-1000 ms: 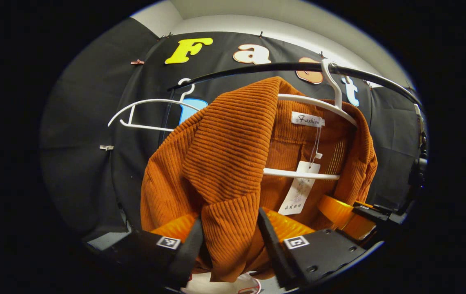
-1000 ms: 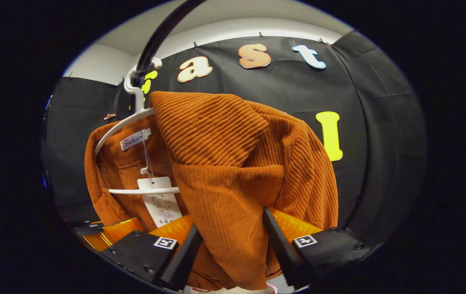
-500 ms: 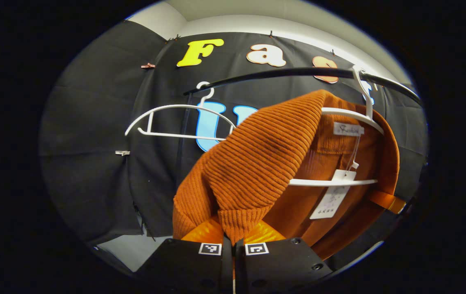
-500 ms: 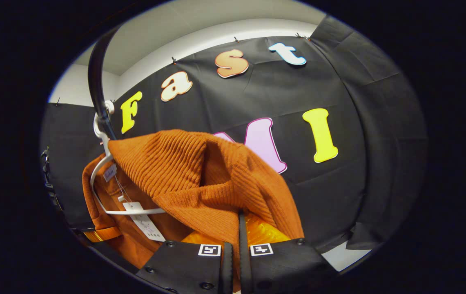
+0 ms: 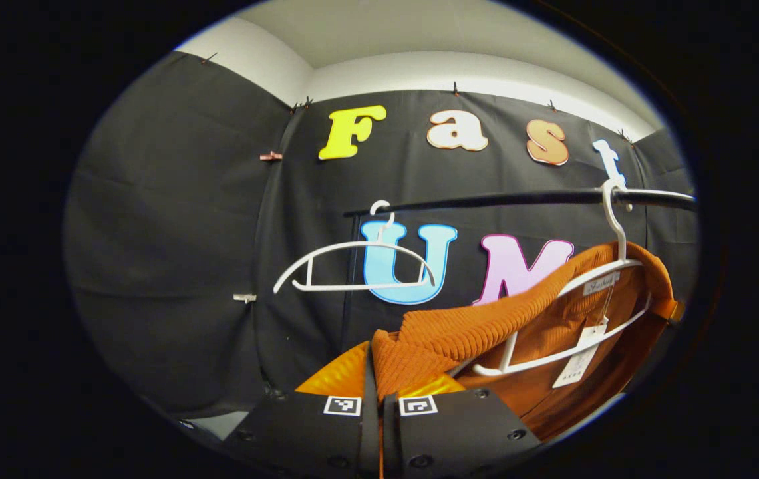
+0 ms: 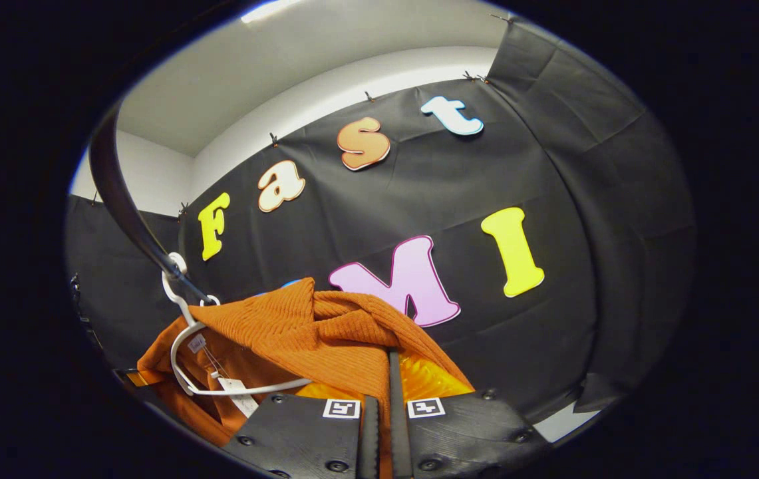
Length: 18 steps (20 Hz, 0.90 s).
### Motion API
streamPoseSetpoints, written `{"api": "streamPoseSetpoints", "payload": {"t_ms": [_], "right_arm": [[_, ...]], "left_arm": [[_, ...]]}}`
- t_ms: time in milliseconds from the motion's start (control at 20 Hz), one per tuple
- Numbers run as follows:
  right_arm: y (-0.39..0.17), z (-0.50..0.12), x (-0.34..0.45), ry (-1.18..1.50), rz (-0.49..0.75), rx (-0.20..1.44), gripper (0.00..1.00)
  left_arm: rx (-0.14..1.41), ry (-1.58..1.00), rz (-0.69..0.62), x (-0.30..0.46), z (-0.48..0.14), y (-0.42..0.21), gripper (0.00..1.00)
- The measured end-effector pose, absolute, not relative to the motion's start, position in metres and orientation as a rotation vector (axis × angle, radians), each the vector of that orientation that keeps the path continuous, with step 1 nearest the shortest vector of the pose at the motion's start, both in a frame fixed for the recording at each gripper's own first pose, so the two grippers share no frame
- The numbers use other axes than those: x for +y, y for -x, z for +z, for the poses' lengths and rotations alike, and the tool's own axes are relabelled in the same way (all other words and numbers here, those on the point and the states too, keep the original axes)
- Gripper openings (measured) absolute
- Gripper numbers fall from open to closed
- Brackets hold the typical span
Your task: Grasp the clothes on the hanger with both hands and then place them into the laundry hamper below.
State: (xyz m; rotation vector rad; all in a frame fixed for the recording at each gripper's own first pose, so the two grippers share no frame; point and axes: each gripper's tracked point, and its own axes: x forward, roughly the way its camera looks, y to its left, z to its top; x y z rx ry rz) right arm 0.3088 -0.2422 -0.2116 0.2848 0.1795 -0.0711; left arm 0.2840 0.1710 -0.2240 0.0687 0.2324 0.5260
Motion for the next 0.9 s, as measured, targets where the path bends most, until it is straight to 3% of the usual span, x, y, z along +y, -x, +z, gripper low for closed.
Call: {"api": "streamPoseSetpoints", "payload": {"t_ms": [250, 300, 400, 600, 650, 700, 750, 900], "right_arm": [[-0.305, -0.194, -0.246, -0.325, -0.042, 0.152, 0.16], [-0.303, -0.194, -0.247, -0.323, -0.039, 0.153, 0.11], [-0.298, -0.192, -0.246, -0.319, -0.029, 0.163, 0.11], [-0.292, -0.174, -0.244, -0.290, 0.024, 0.112, 0.16], [-0.291, -0.165, -0.247, -0.293, 0.032, 0.089, 0.11], [-0.292, -0.157, -0.249, -0.299, 0.031, 0.065, 0.16], [-0.294, -0.150, -0.254, -0.298, 0.021, 0.042, 0.11], [-0.304, -0.162, -0.263, -0.273, -0.010, 0.054, 0.11]], "left_arm": [[0.193, -0.147, 0.494, 0.184, -0.207, -0.313, 0.06], [0.195, -0.163, 0.489, 0.187, -0.206, -0.320, 0.06], [0.202, -0.184, 0.482, 0.191, -0.206, -0.333, 0.07], [0.198, -0.193, 0.463, 0.193, -0.203, -0.351, 0.06], [0.200, -0.188, 0.459, 0.193, -0.205, -0.355, 0.07], [0.204, -0.181, 0.450, 0.192, -0.207, -0.361, 0.07], [0.211, -0.175, 0.440, 0.189, -0.210, -0.365, 0.07], [0.217, -0.193, 0.427, 0.184, -0.213, -0.372, 0.06]]}}
